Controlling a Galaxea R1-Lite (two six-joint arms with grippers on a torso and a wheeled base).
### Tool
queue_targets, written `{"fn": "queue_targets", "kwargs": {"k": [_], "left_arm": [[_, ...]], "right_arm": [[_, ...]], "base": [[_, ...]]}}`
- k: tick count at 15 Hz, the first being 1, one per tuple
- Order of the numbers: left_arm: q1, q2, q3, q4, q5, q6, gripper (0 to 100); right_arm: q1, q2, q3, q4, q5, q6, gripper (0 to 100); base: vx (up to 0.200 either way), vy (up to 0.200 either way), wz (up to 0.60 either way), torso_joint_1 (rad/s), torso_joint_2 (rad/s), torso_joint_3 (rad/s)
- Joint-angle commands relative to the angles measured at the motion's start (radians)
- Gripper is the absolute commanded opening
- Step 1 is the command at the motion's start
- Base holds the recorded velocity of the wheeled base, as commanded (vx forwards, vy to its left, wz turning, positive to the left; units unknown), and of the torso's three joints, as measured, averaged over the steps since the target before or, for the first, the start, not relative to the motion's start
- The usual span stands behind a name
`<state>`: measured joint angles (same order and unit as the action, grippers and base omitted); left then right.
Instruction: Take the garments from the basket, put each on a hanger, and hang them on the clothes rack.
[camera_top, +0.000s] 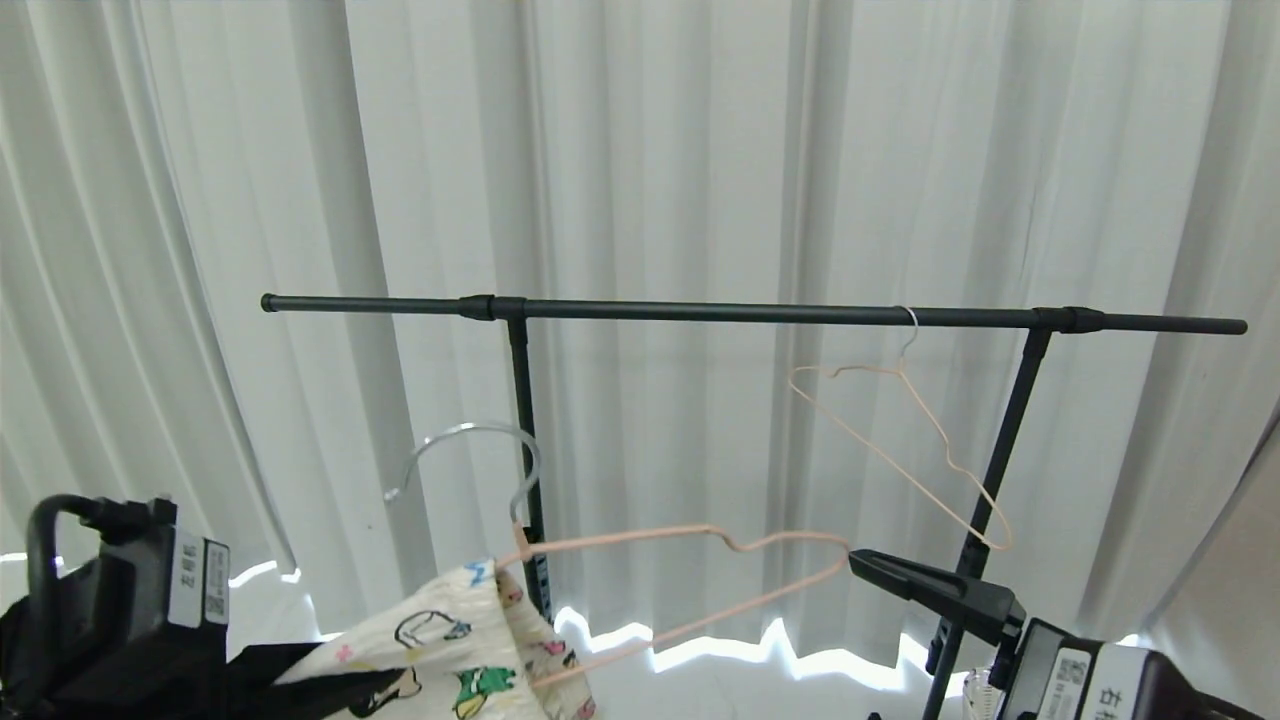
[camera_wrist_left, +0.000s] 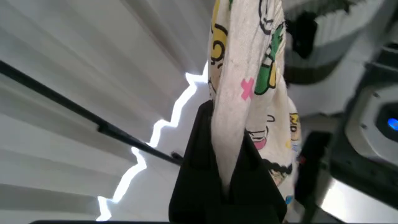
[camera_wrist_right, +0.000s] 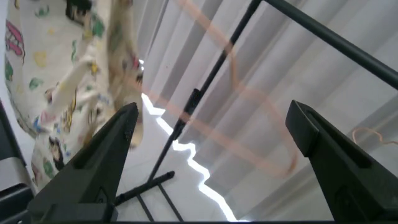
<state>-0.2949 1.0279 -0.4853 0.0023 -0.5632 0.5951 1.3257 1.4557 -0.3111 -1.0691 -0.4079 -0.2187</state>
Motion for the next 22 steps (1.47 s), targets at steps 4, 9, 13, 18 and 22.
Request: {"fn": "queue_targets", "kwargs": {"k": [4,9,13,18,22], "left_arm": [[0.109,0.046,-0.052,-0.193,0.0,-0.008,0],[0.022,0.074,-0.173,-0.2,-0.001,-0.112,0],[-0.032,0.077,-0.177,-0.2,-0.001,-0.121,0],[-0.092,0.07,-0.182,-0.2,-0.001,-0.121,0],[-0.102,0.077,-0.208,-0.2,-0.001,-0.127,0]], "right_arm": [[-0.085,-0.023,0.015,0.012,0.001,0.117,100],[-0.097,0.041,-0.051,0.136,0.017,0.429,100],[-0.169,0.054,-0.217,0.285,0.096,0.596,100],[-0.183,0.173,-0.313,0.29,0.19,0.599,100],[-0.172,0.258,-0.367,0.288,0.201,0.595,100]], "base": [[0.0,0.0,0.0,0.0,0.0,0.0],[0.0,0.0,0.0,0.0,0.0,0.0],[0.0,0.0,0.0,0.0,0.0,0.0],[0.0,0.0,0.0,0.0,0.0,0.0],[0.0,0.0,0.0,0.0,0.0,0.0]]}}
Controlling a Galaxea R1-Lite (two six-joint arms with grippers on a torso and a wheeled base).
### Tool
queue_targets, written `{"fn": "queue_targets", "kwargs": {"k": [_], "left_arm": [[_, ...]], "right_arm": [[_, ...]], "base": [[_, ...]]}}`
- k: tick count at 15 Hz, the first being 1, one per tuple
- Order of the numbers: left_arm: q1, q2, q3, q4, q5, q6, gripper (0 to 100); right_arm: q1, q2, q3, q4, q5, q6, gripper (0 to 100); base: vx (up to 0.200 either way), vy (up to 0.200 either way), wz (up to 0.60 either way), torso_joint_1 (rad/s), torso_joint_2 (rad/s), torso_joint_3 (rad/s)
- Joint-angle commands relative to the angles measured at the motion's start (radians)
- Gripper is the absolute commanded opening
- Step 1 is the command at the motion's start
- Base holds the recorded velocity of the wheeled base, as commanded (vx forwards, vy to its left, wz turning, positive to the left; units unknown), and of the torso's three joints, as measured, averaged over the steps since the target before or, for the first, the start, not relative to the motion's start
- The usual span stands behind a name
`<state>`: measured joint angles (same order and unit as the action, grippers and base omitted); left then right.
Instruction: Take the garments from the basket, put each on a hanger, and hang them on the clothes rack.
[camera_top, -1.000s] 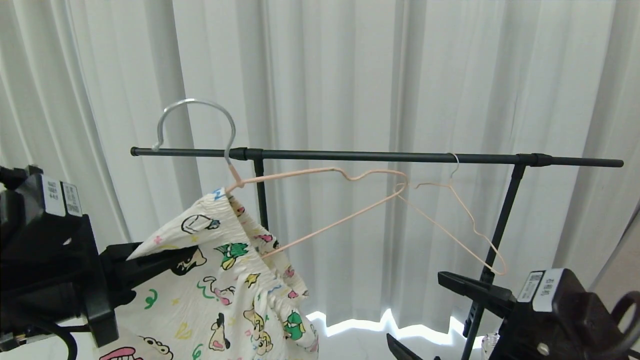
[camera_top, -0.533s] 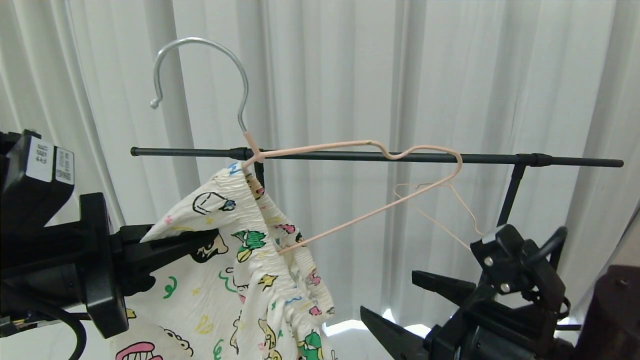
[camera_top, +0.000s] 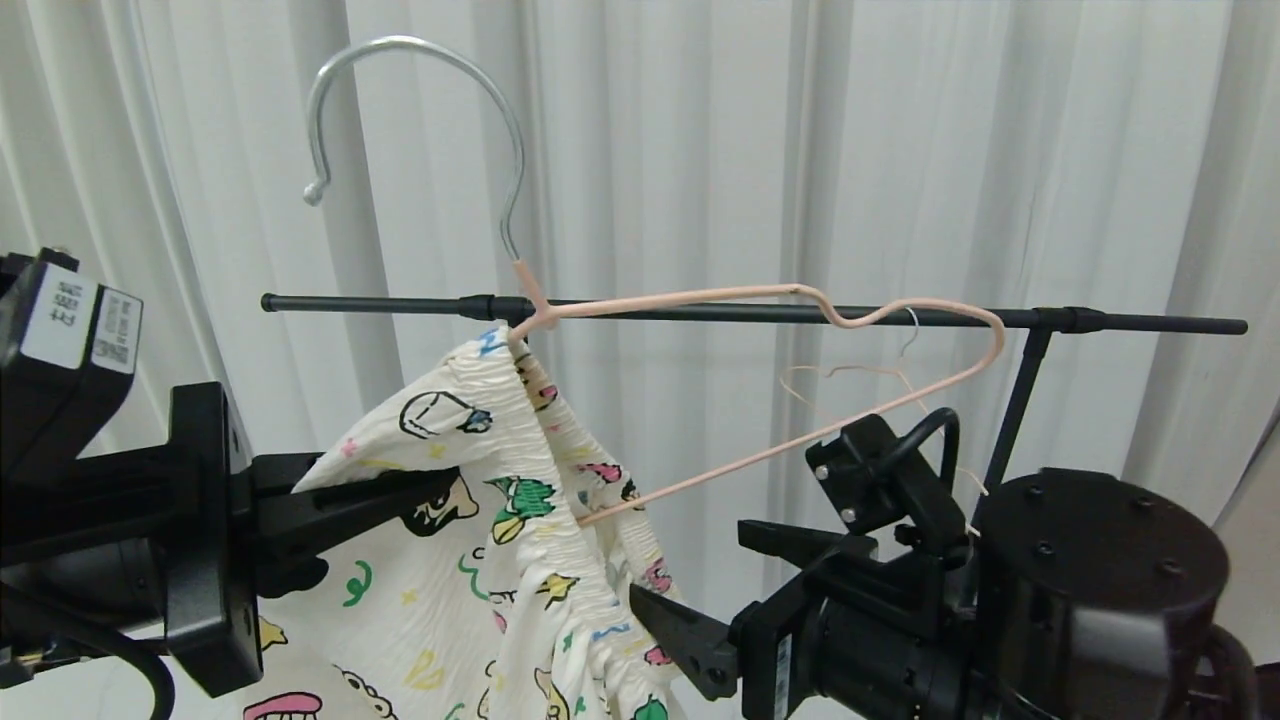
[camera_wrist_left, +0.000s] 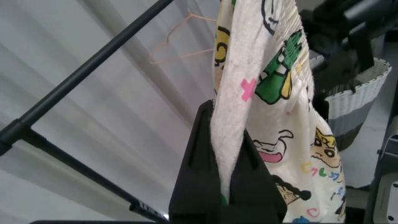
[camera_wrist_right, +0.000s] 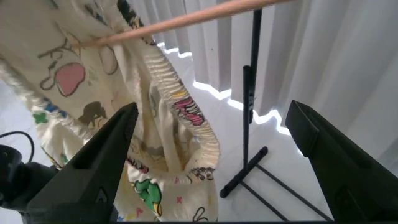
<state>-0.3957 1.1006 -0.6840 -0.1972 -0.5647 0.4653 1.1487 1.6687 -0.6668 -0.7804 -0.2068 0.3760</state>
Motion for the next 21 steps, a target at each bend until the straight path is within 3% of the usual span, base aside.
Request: {"fn": "queue_targets", "kwargs": {"k": [1,4,8,13,17,19,21], "left_arm": [[-0.002,0.01,-0.029,-0.001,0.0,-0.025,0],[-0.011,0.011,-0.078,-0.001,0.0,-0.086,0],[0.0,0.001,-0.072,-0.001,0.009,-0.086,0],[0.049,0.002,0.011,-0.002,0.109,-0.077,0],[0.09,-0.016,0.08,-0.002,0.112,-0.071,0],[0.152,-0.018,0.113,-0.002,0.111,0.029,0],[0.192,-0.021,0.138,-0.002,0.109,0.078,0]], "right_arm": [[0.008,0.055,-0.011,0.0,-0.002,-0.002,100],[0.002,0.086,-0.005,0.0,-0.006,-0.002,100],[-0.049,0.108,0.004,0.001,-0.069,-0.006,100],[-0.211,0.066,0.073,0.001,-0.097,-0.141,100],[-0.343,0.049,0.093,-0.007,-0.108,-0.25,100],[-0.383,0.032,0.095,-0.007,-0.108,-0.261,100],[-0.403,0.025,0.095,-0.007,-0.108,-0.273,100]], "base": [[0.0,0.0,0.0,0.0,0.0,0.0],[0.0,0.0,0.0,0.0,0.0,0.0],[0.0,0.0,0.0,0.0,0.0,0.0],[0.0,0.0,0.0,0.0,0.0,0.0],[0.0,0.0,0.0,0.0,0.0,0.0],[0.0,0.0,0.0,0.0,0.0,0.0],[0.0,0.0,0.0,0.0,0.0,0.0]]}}
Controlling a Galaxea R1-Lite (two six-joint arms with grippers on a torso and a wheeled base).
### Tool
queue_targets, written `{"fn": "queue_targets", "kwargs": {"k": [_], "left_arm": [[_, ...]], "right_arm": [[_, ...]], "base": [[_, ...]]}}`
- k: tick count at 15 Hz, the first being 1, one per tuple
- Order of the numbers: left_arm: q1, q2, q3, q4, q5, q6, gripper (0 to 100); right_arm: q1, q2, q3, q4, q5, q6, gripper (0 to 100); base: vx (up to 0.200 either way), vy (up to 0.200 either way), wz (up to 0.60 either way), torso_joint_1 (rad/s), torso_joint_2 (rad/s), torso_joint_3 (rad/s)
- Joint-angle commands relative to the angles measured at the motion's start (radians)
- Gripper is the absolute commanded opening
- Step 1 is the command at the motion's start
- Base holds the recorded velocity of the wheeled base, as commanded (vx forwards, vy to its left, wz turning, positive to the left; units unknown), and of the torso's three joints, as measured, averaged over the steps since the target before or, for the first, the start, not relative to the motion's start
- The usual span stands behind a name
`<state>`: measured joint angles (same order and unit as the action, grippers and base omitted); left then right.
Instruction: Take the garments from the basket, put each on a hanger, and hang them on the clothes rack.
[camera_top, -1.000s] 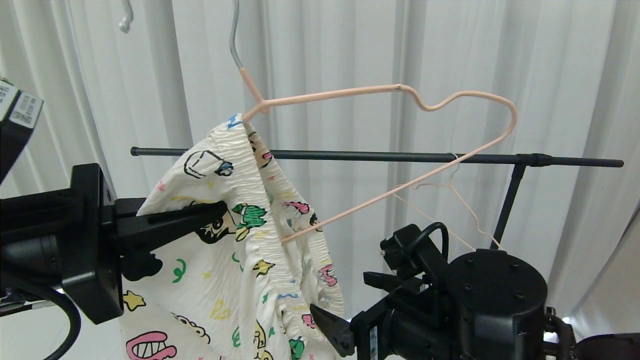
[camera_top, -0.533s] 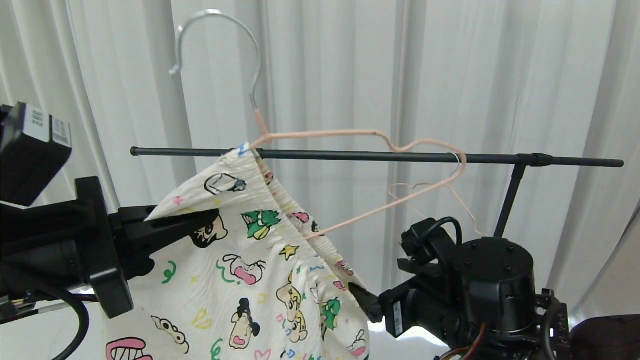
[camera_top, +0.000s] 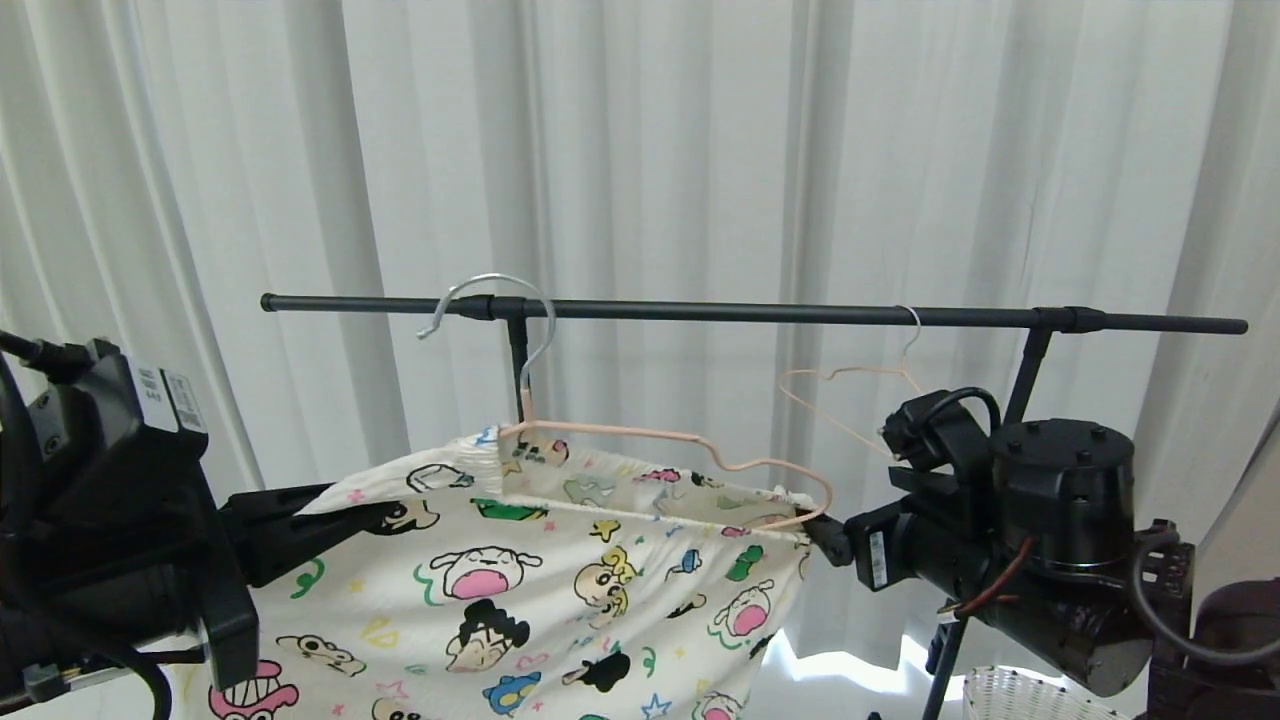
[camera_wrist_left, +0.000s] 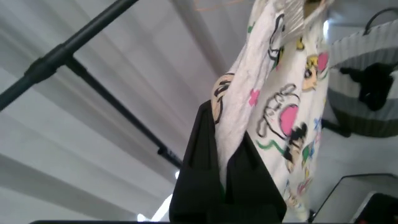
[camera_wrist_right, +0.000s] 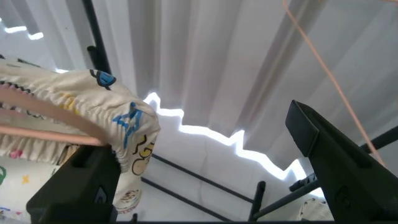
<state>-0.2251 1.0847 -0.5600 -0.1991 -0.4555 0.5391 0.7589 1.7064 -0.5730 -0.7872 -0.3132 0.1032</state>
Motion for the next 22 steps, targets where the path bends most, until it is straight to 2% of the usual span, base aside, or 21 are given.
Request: {"fn": "queue_targets", "kwargs": {"k": [1,5,7,9,11,12,14,15,17,19,22], "left_arm": [[0.024,-0.005,0.022,0.0,0.0,0.005,0],[0.046,-0.002,0.034,0.0,0.0,0.007,0],[0.055,0.011,0.04,0.0,0.015,0.035,0],[0.05,0.044,0.043,0.0,0.123,0.074,0],[0.024,0.055,0.035,-0.002,0.144,0.065,0],[0.018,0.054,0.035,-0.002,0.144,0.065,0],[-0.04,0.035,0.032,-0.008,0.144,-0.024,0],[-0.046,0.035,0.031,-0.022,0.144,-0.042,0],[-0.039,0.067,0.032,-0.083,0.169,-0.047,0],[-0.045,0.112,0.035,-0.138,0.259,-0.042,0],[-0.083,0.127,0.035,-0.144,0.276,-0.05,0]], "right_arm": [[-0.015,-0.014,0.001,0.002,-0.001,-0.003,100],[-0.016,-0.022,0.001,0.0,0.0,-0.01,100],[-0.018,-0.036,-0.001,0.002,0.009,-0.031,100],[-0.016,-0.07,-0.001,0.014,0.075,-0.083,100],[-0.009,-0.102,-0.01,0.052,0.143,-0.138,100],[-0.006,-0.106,-0.013,0.059,0.152,-0.151,100],[0.025,-0.117,-0.018,0.071,0.181,-0.171,100],[0.036,-0.12,-0.016,0.072,0.183,-0.178,100],[0.065,-0.149,-0.019,0.115,0.223,-0.212,100],[0.071,-0.183,-0.034,0.174,0.275,-0.234,100],[0.082,-0.22,-0.085,0.258,0.329,-0.25,100]], "base": [[0.0,0.0,0.0,0.0,0.0,0.0],[0.0,0.0,0.0,0.0,0.0,0.0],[0.0,0.0,0.0,0.0,0.0,0.0],[0.0,0.0,0.0,0.0,0.0,0.0],[0.0,0.0,0.0,0.0,0.0,0.0],[0.0,0.0,0.0,0.0,0.0,0.0],[0.0,0.0,0.0,0.0,0.0,0.0],[0.0,0.0,0.0,0.0,0.0,0.0],[0.0,0.0,0.0,0.0,0.0,0.0],[0.0,0.0,0.0,0.0,0.0,0.0],[0.0,0.0,0.0,0.0,0.0,0.0]]}}
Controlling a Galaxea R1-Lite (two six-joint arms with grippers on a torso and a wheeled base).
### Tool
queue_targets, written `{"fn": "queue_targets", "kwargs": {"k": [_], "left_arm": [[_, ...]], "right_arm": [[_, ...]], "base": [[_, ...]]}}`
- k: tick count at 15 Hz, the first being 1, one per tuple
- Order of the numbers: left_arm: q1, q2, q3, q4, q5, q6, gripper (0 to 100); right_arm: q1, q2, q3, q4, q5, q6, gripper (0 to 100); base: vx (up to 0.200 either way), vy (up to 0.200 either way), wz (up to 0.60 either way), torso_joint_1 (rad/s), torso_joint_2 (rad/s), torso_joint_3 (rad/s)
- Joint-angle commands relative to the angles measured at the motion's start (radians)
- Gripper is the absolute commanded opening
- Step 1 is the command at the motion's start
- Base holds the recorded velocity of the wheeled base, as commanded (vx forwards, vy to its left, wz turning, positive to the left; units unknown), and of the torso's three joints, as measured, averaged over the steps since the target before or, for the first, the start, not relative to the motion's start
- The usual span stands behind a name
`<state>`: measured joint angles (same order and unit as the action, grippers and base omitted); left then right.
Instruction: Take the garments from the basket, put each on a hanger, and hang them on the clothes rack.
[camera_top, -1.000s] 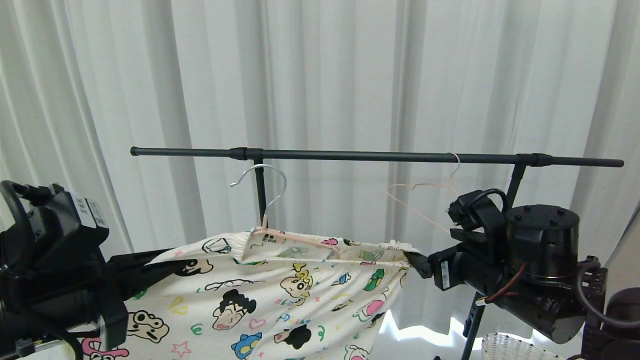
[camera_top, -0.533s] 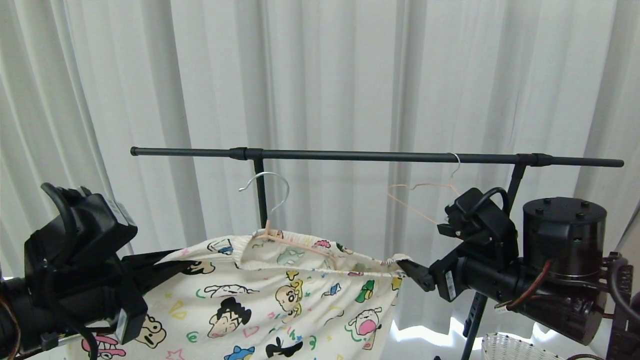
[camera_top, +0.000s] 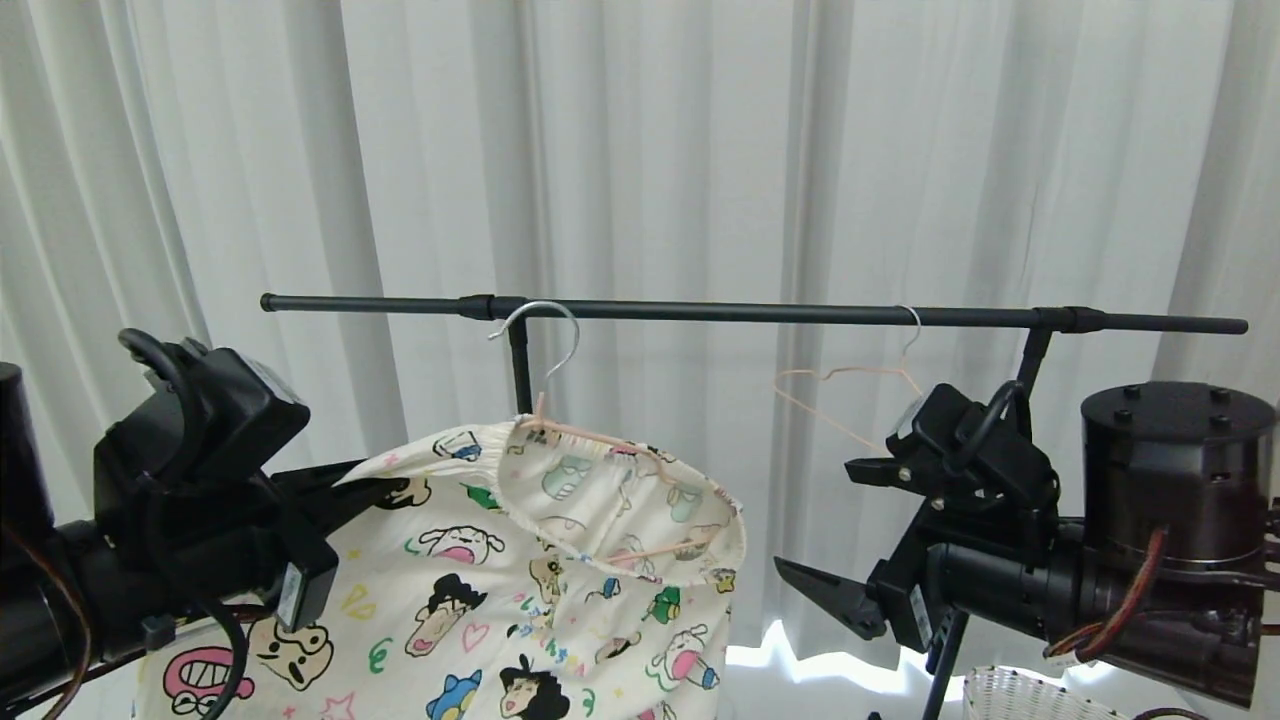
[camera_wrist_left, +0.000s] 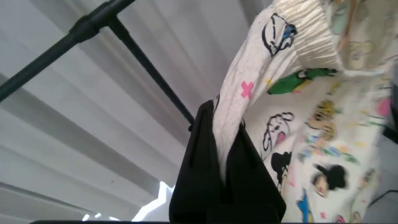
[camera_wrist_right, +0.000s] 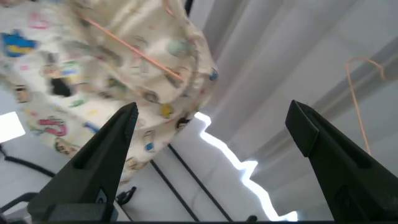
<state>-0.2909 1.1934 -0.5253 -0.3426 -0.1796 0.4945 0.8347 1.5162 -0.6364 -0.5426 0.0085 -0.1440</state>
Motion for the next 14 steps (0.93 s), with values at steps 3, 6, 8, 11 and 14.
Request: {"fn": "queue_targets", "kwargs": {"k": [3,6,8,11,14], "left_arm": [[-0.108,-0.008,0.001,-0.003,-0.003,-0.051,0],[-0.198,-0.002,0.004,-0.036,-0.005,-0.06,0],[-0.249,0.0,0.008,-0.079,-0.008,-0.062,0],[-0.307,-0.009,0.047,-0.141,-0.024,-0.057,0],[-0.307,-0.006,0.105,-0.237,-0.06,-0.037,0]], "right_arm": [[0.011,-0.034,-0.074,0.095,0.057,-0.06,100],[0.017,-0.014,-0.149,0.176,0.119,-0.086,100],[0.041,-0.013,-0.201,0.253,0.151,-0.086,100],[0.083,0.006,-0.275,0.362,0.199,-0.101,100],[0.087,0.022,-0.287,0.403,0.229,-0.131,100]], "base": [[0.0,0.0,0.0,0.0,0.0,0.0],[0.0,0.0,0.0,0.0,0.0,0.0],[0.0,0.0,0.0,0.0,0.0,0.0],[0.0,0.0,0.0,0.0,0.0,0.0],[0.0,0.0,0.0,0.0,0.0,0.0]]}}
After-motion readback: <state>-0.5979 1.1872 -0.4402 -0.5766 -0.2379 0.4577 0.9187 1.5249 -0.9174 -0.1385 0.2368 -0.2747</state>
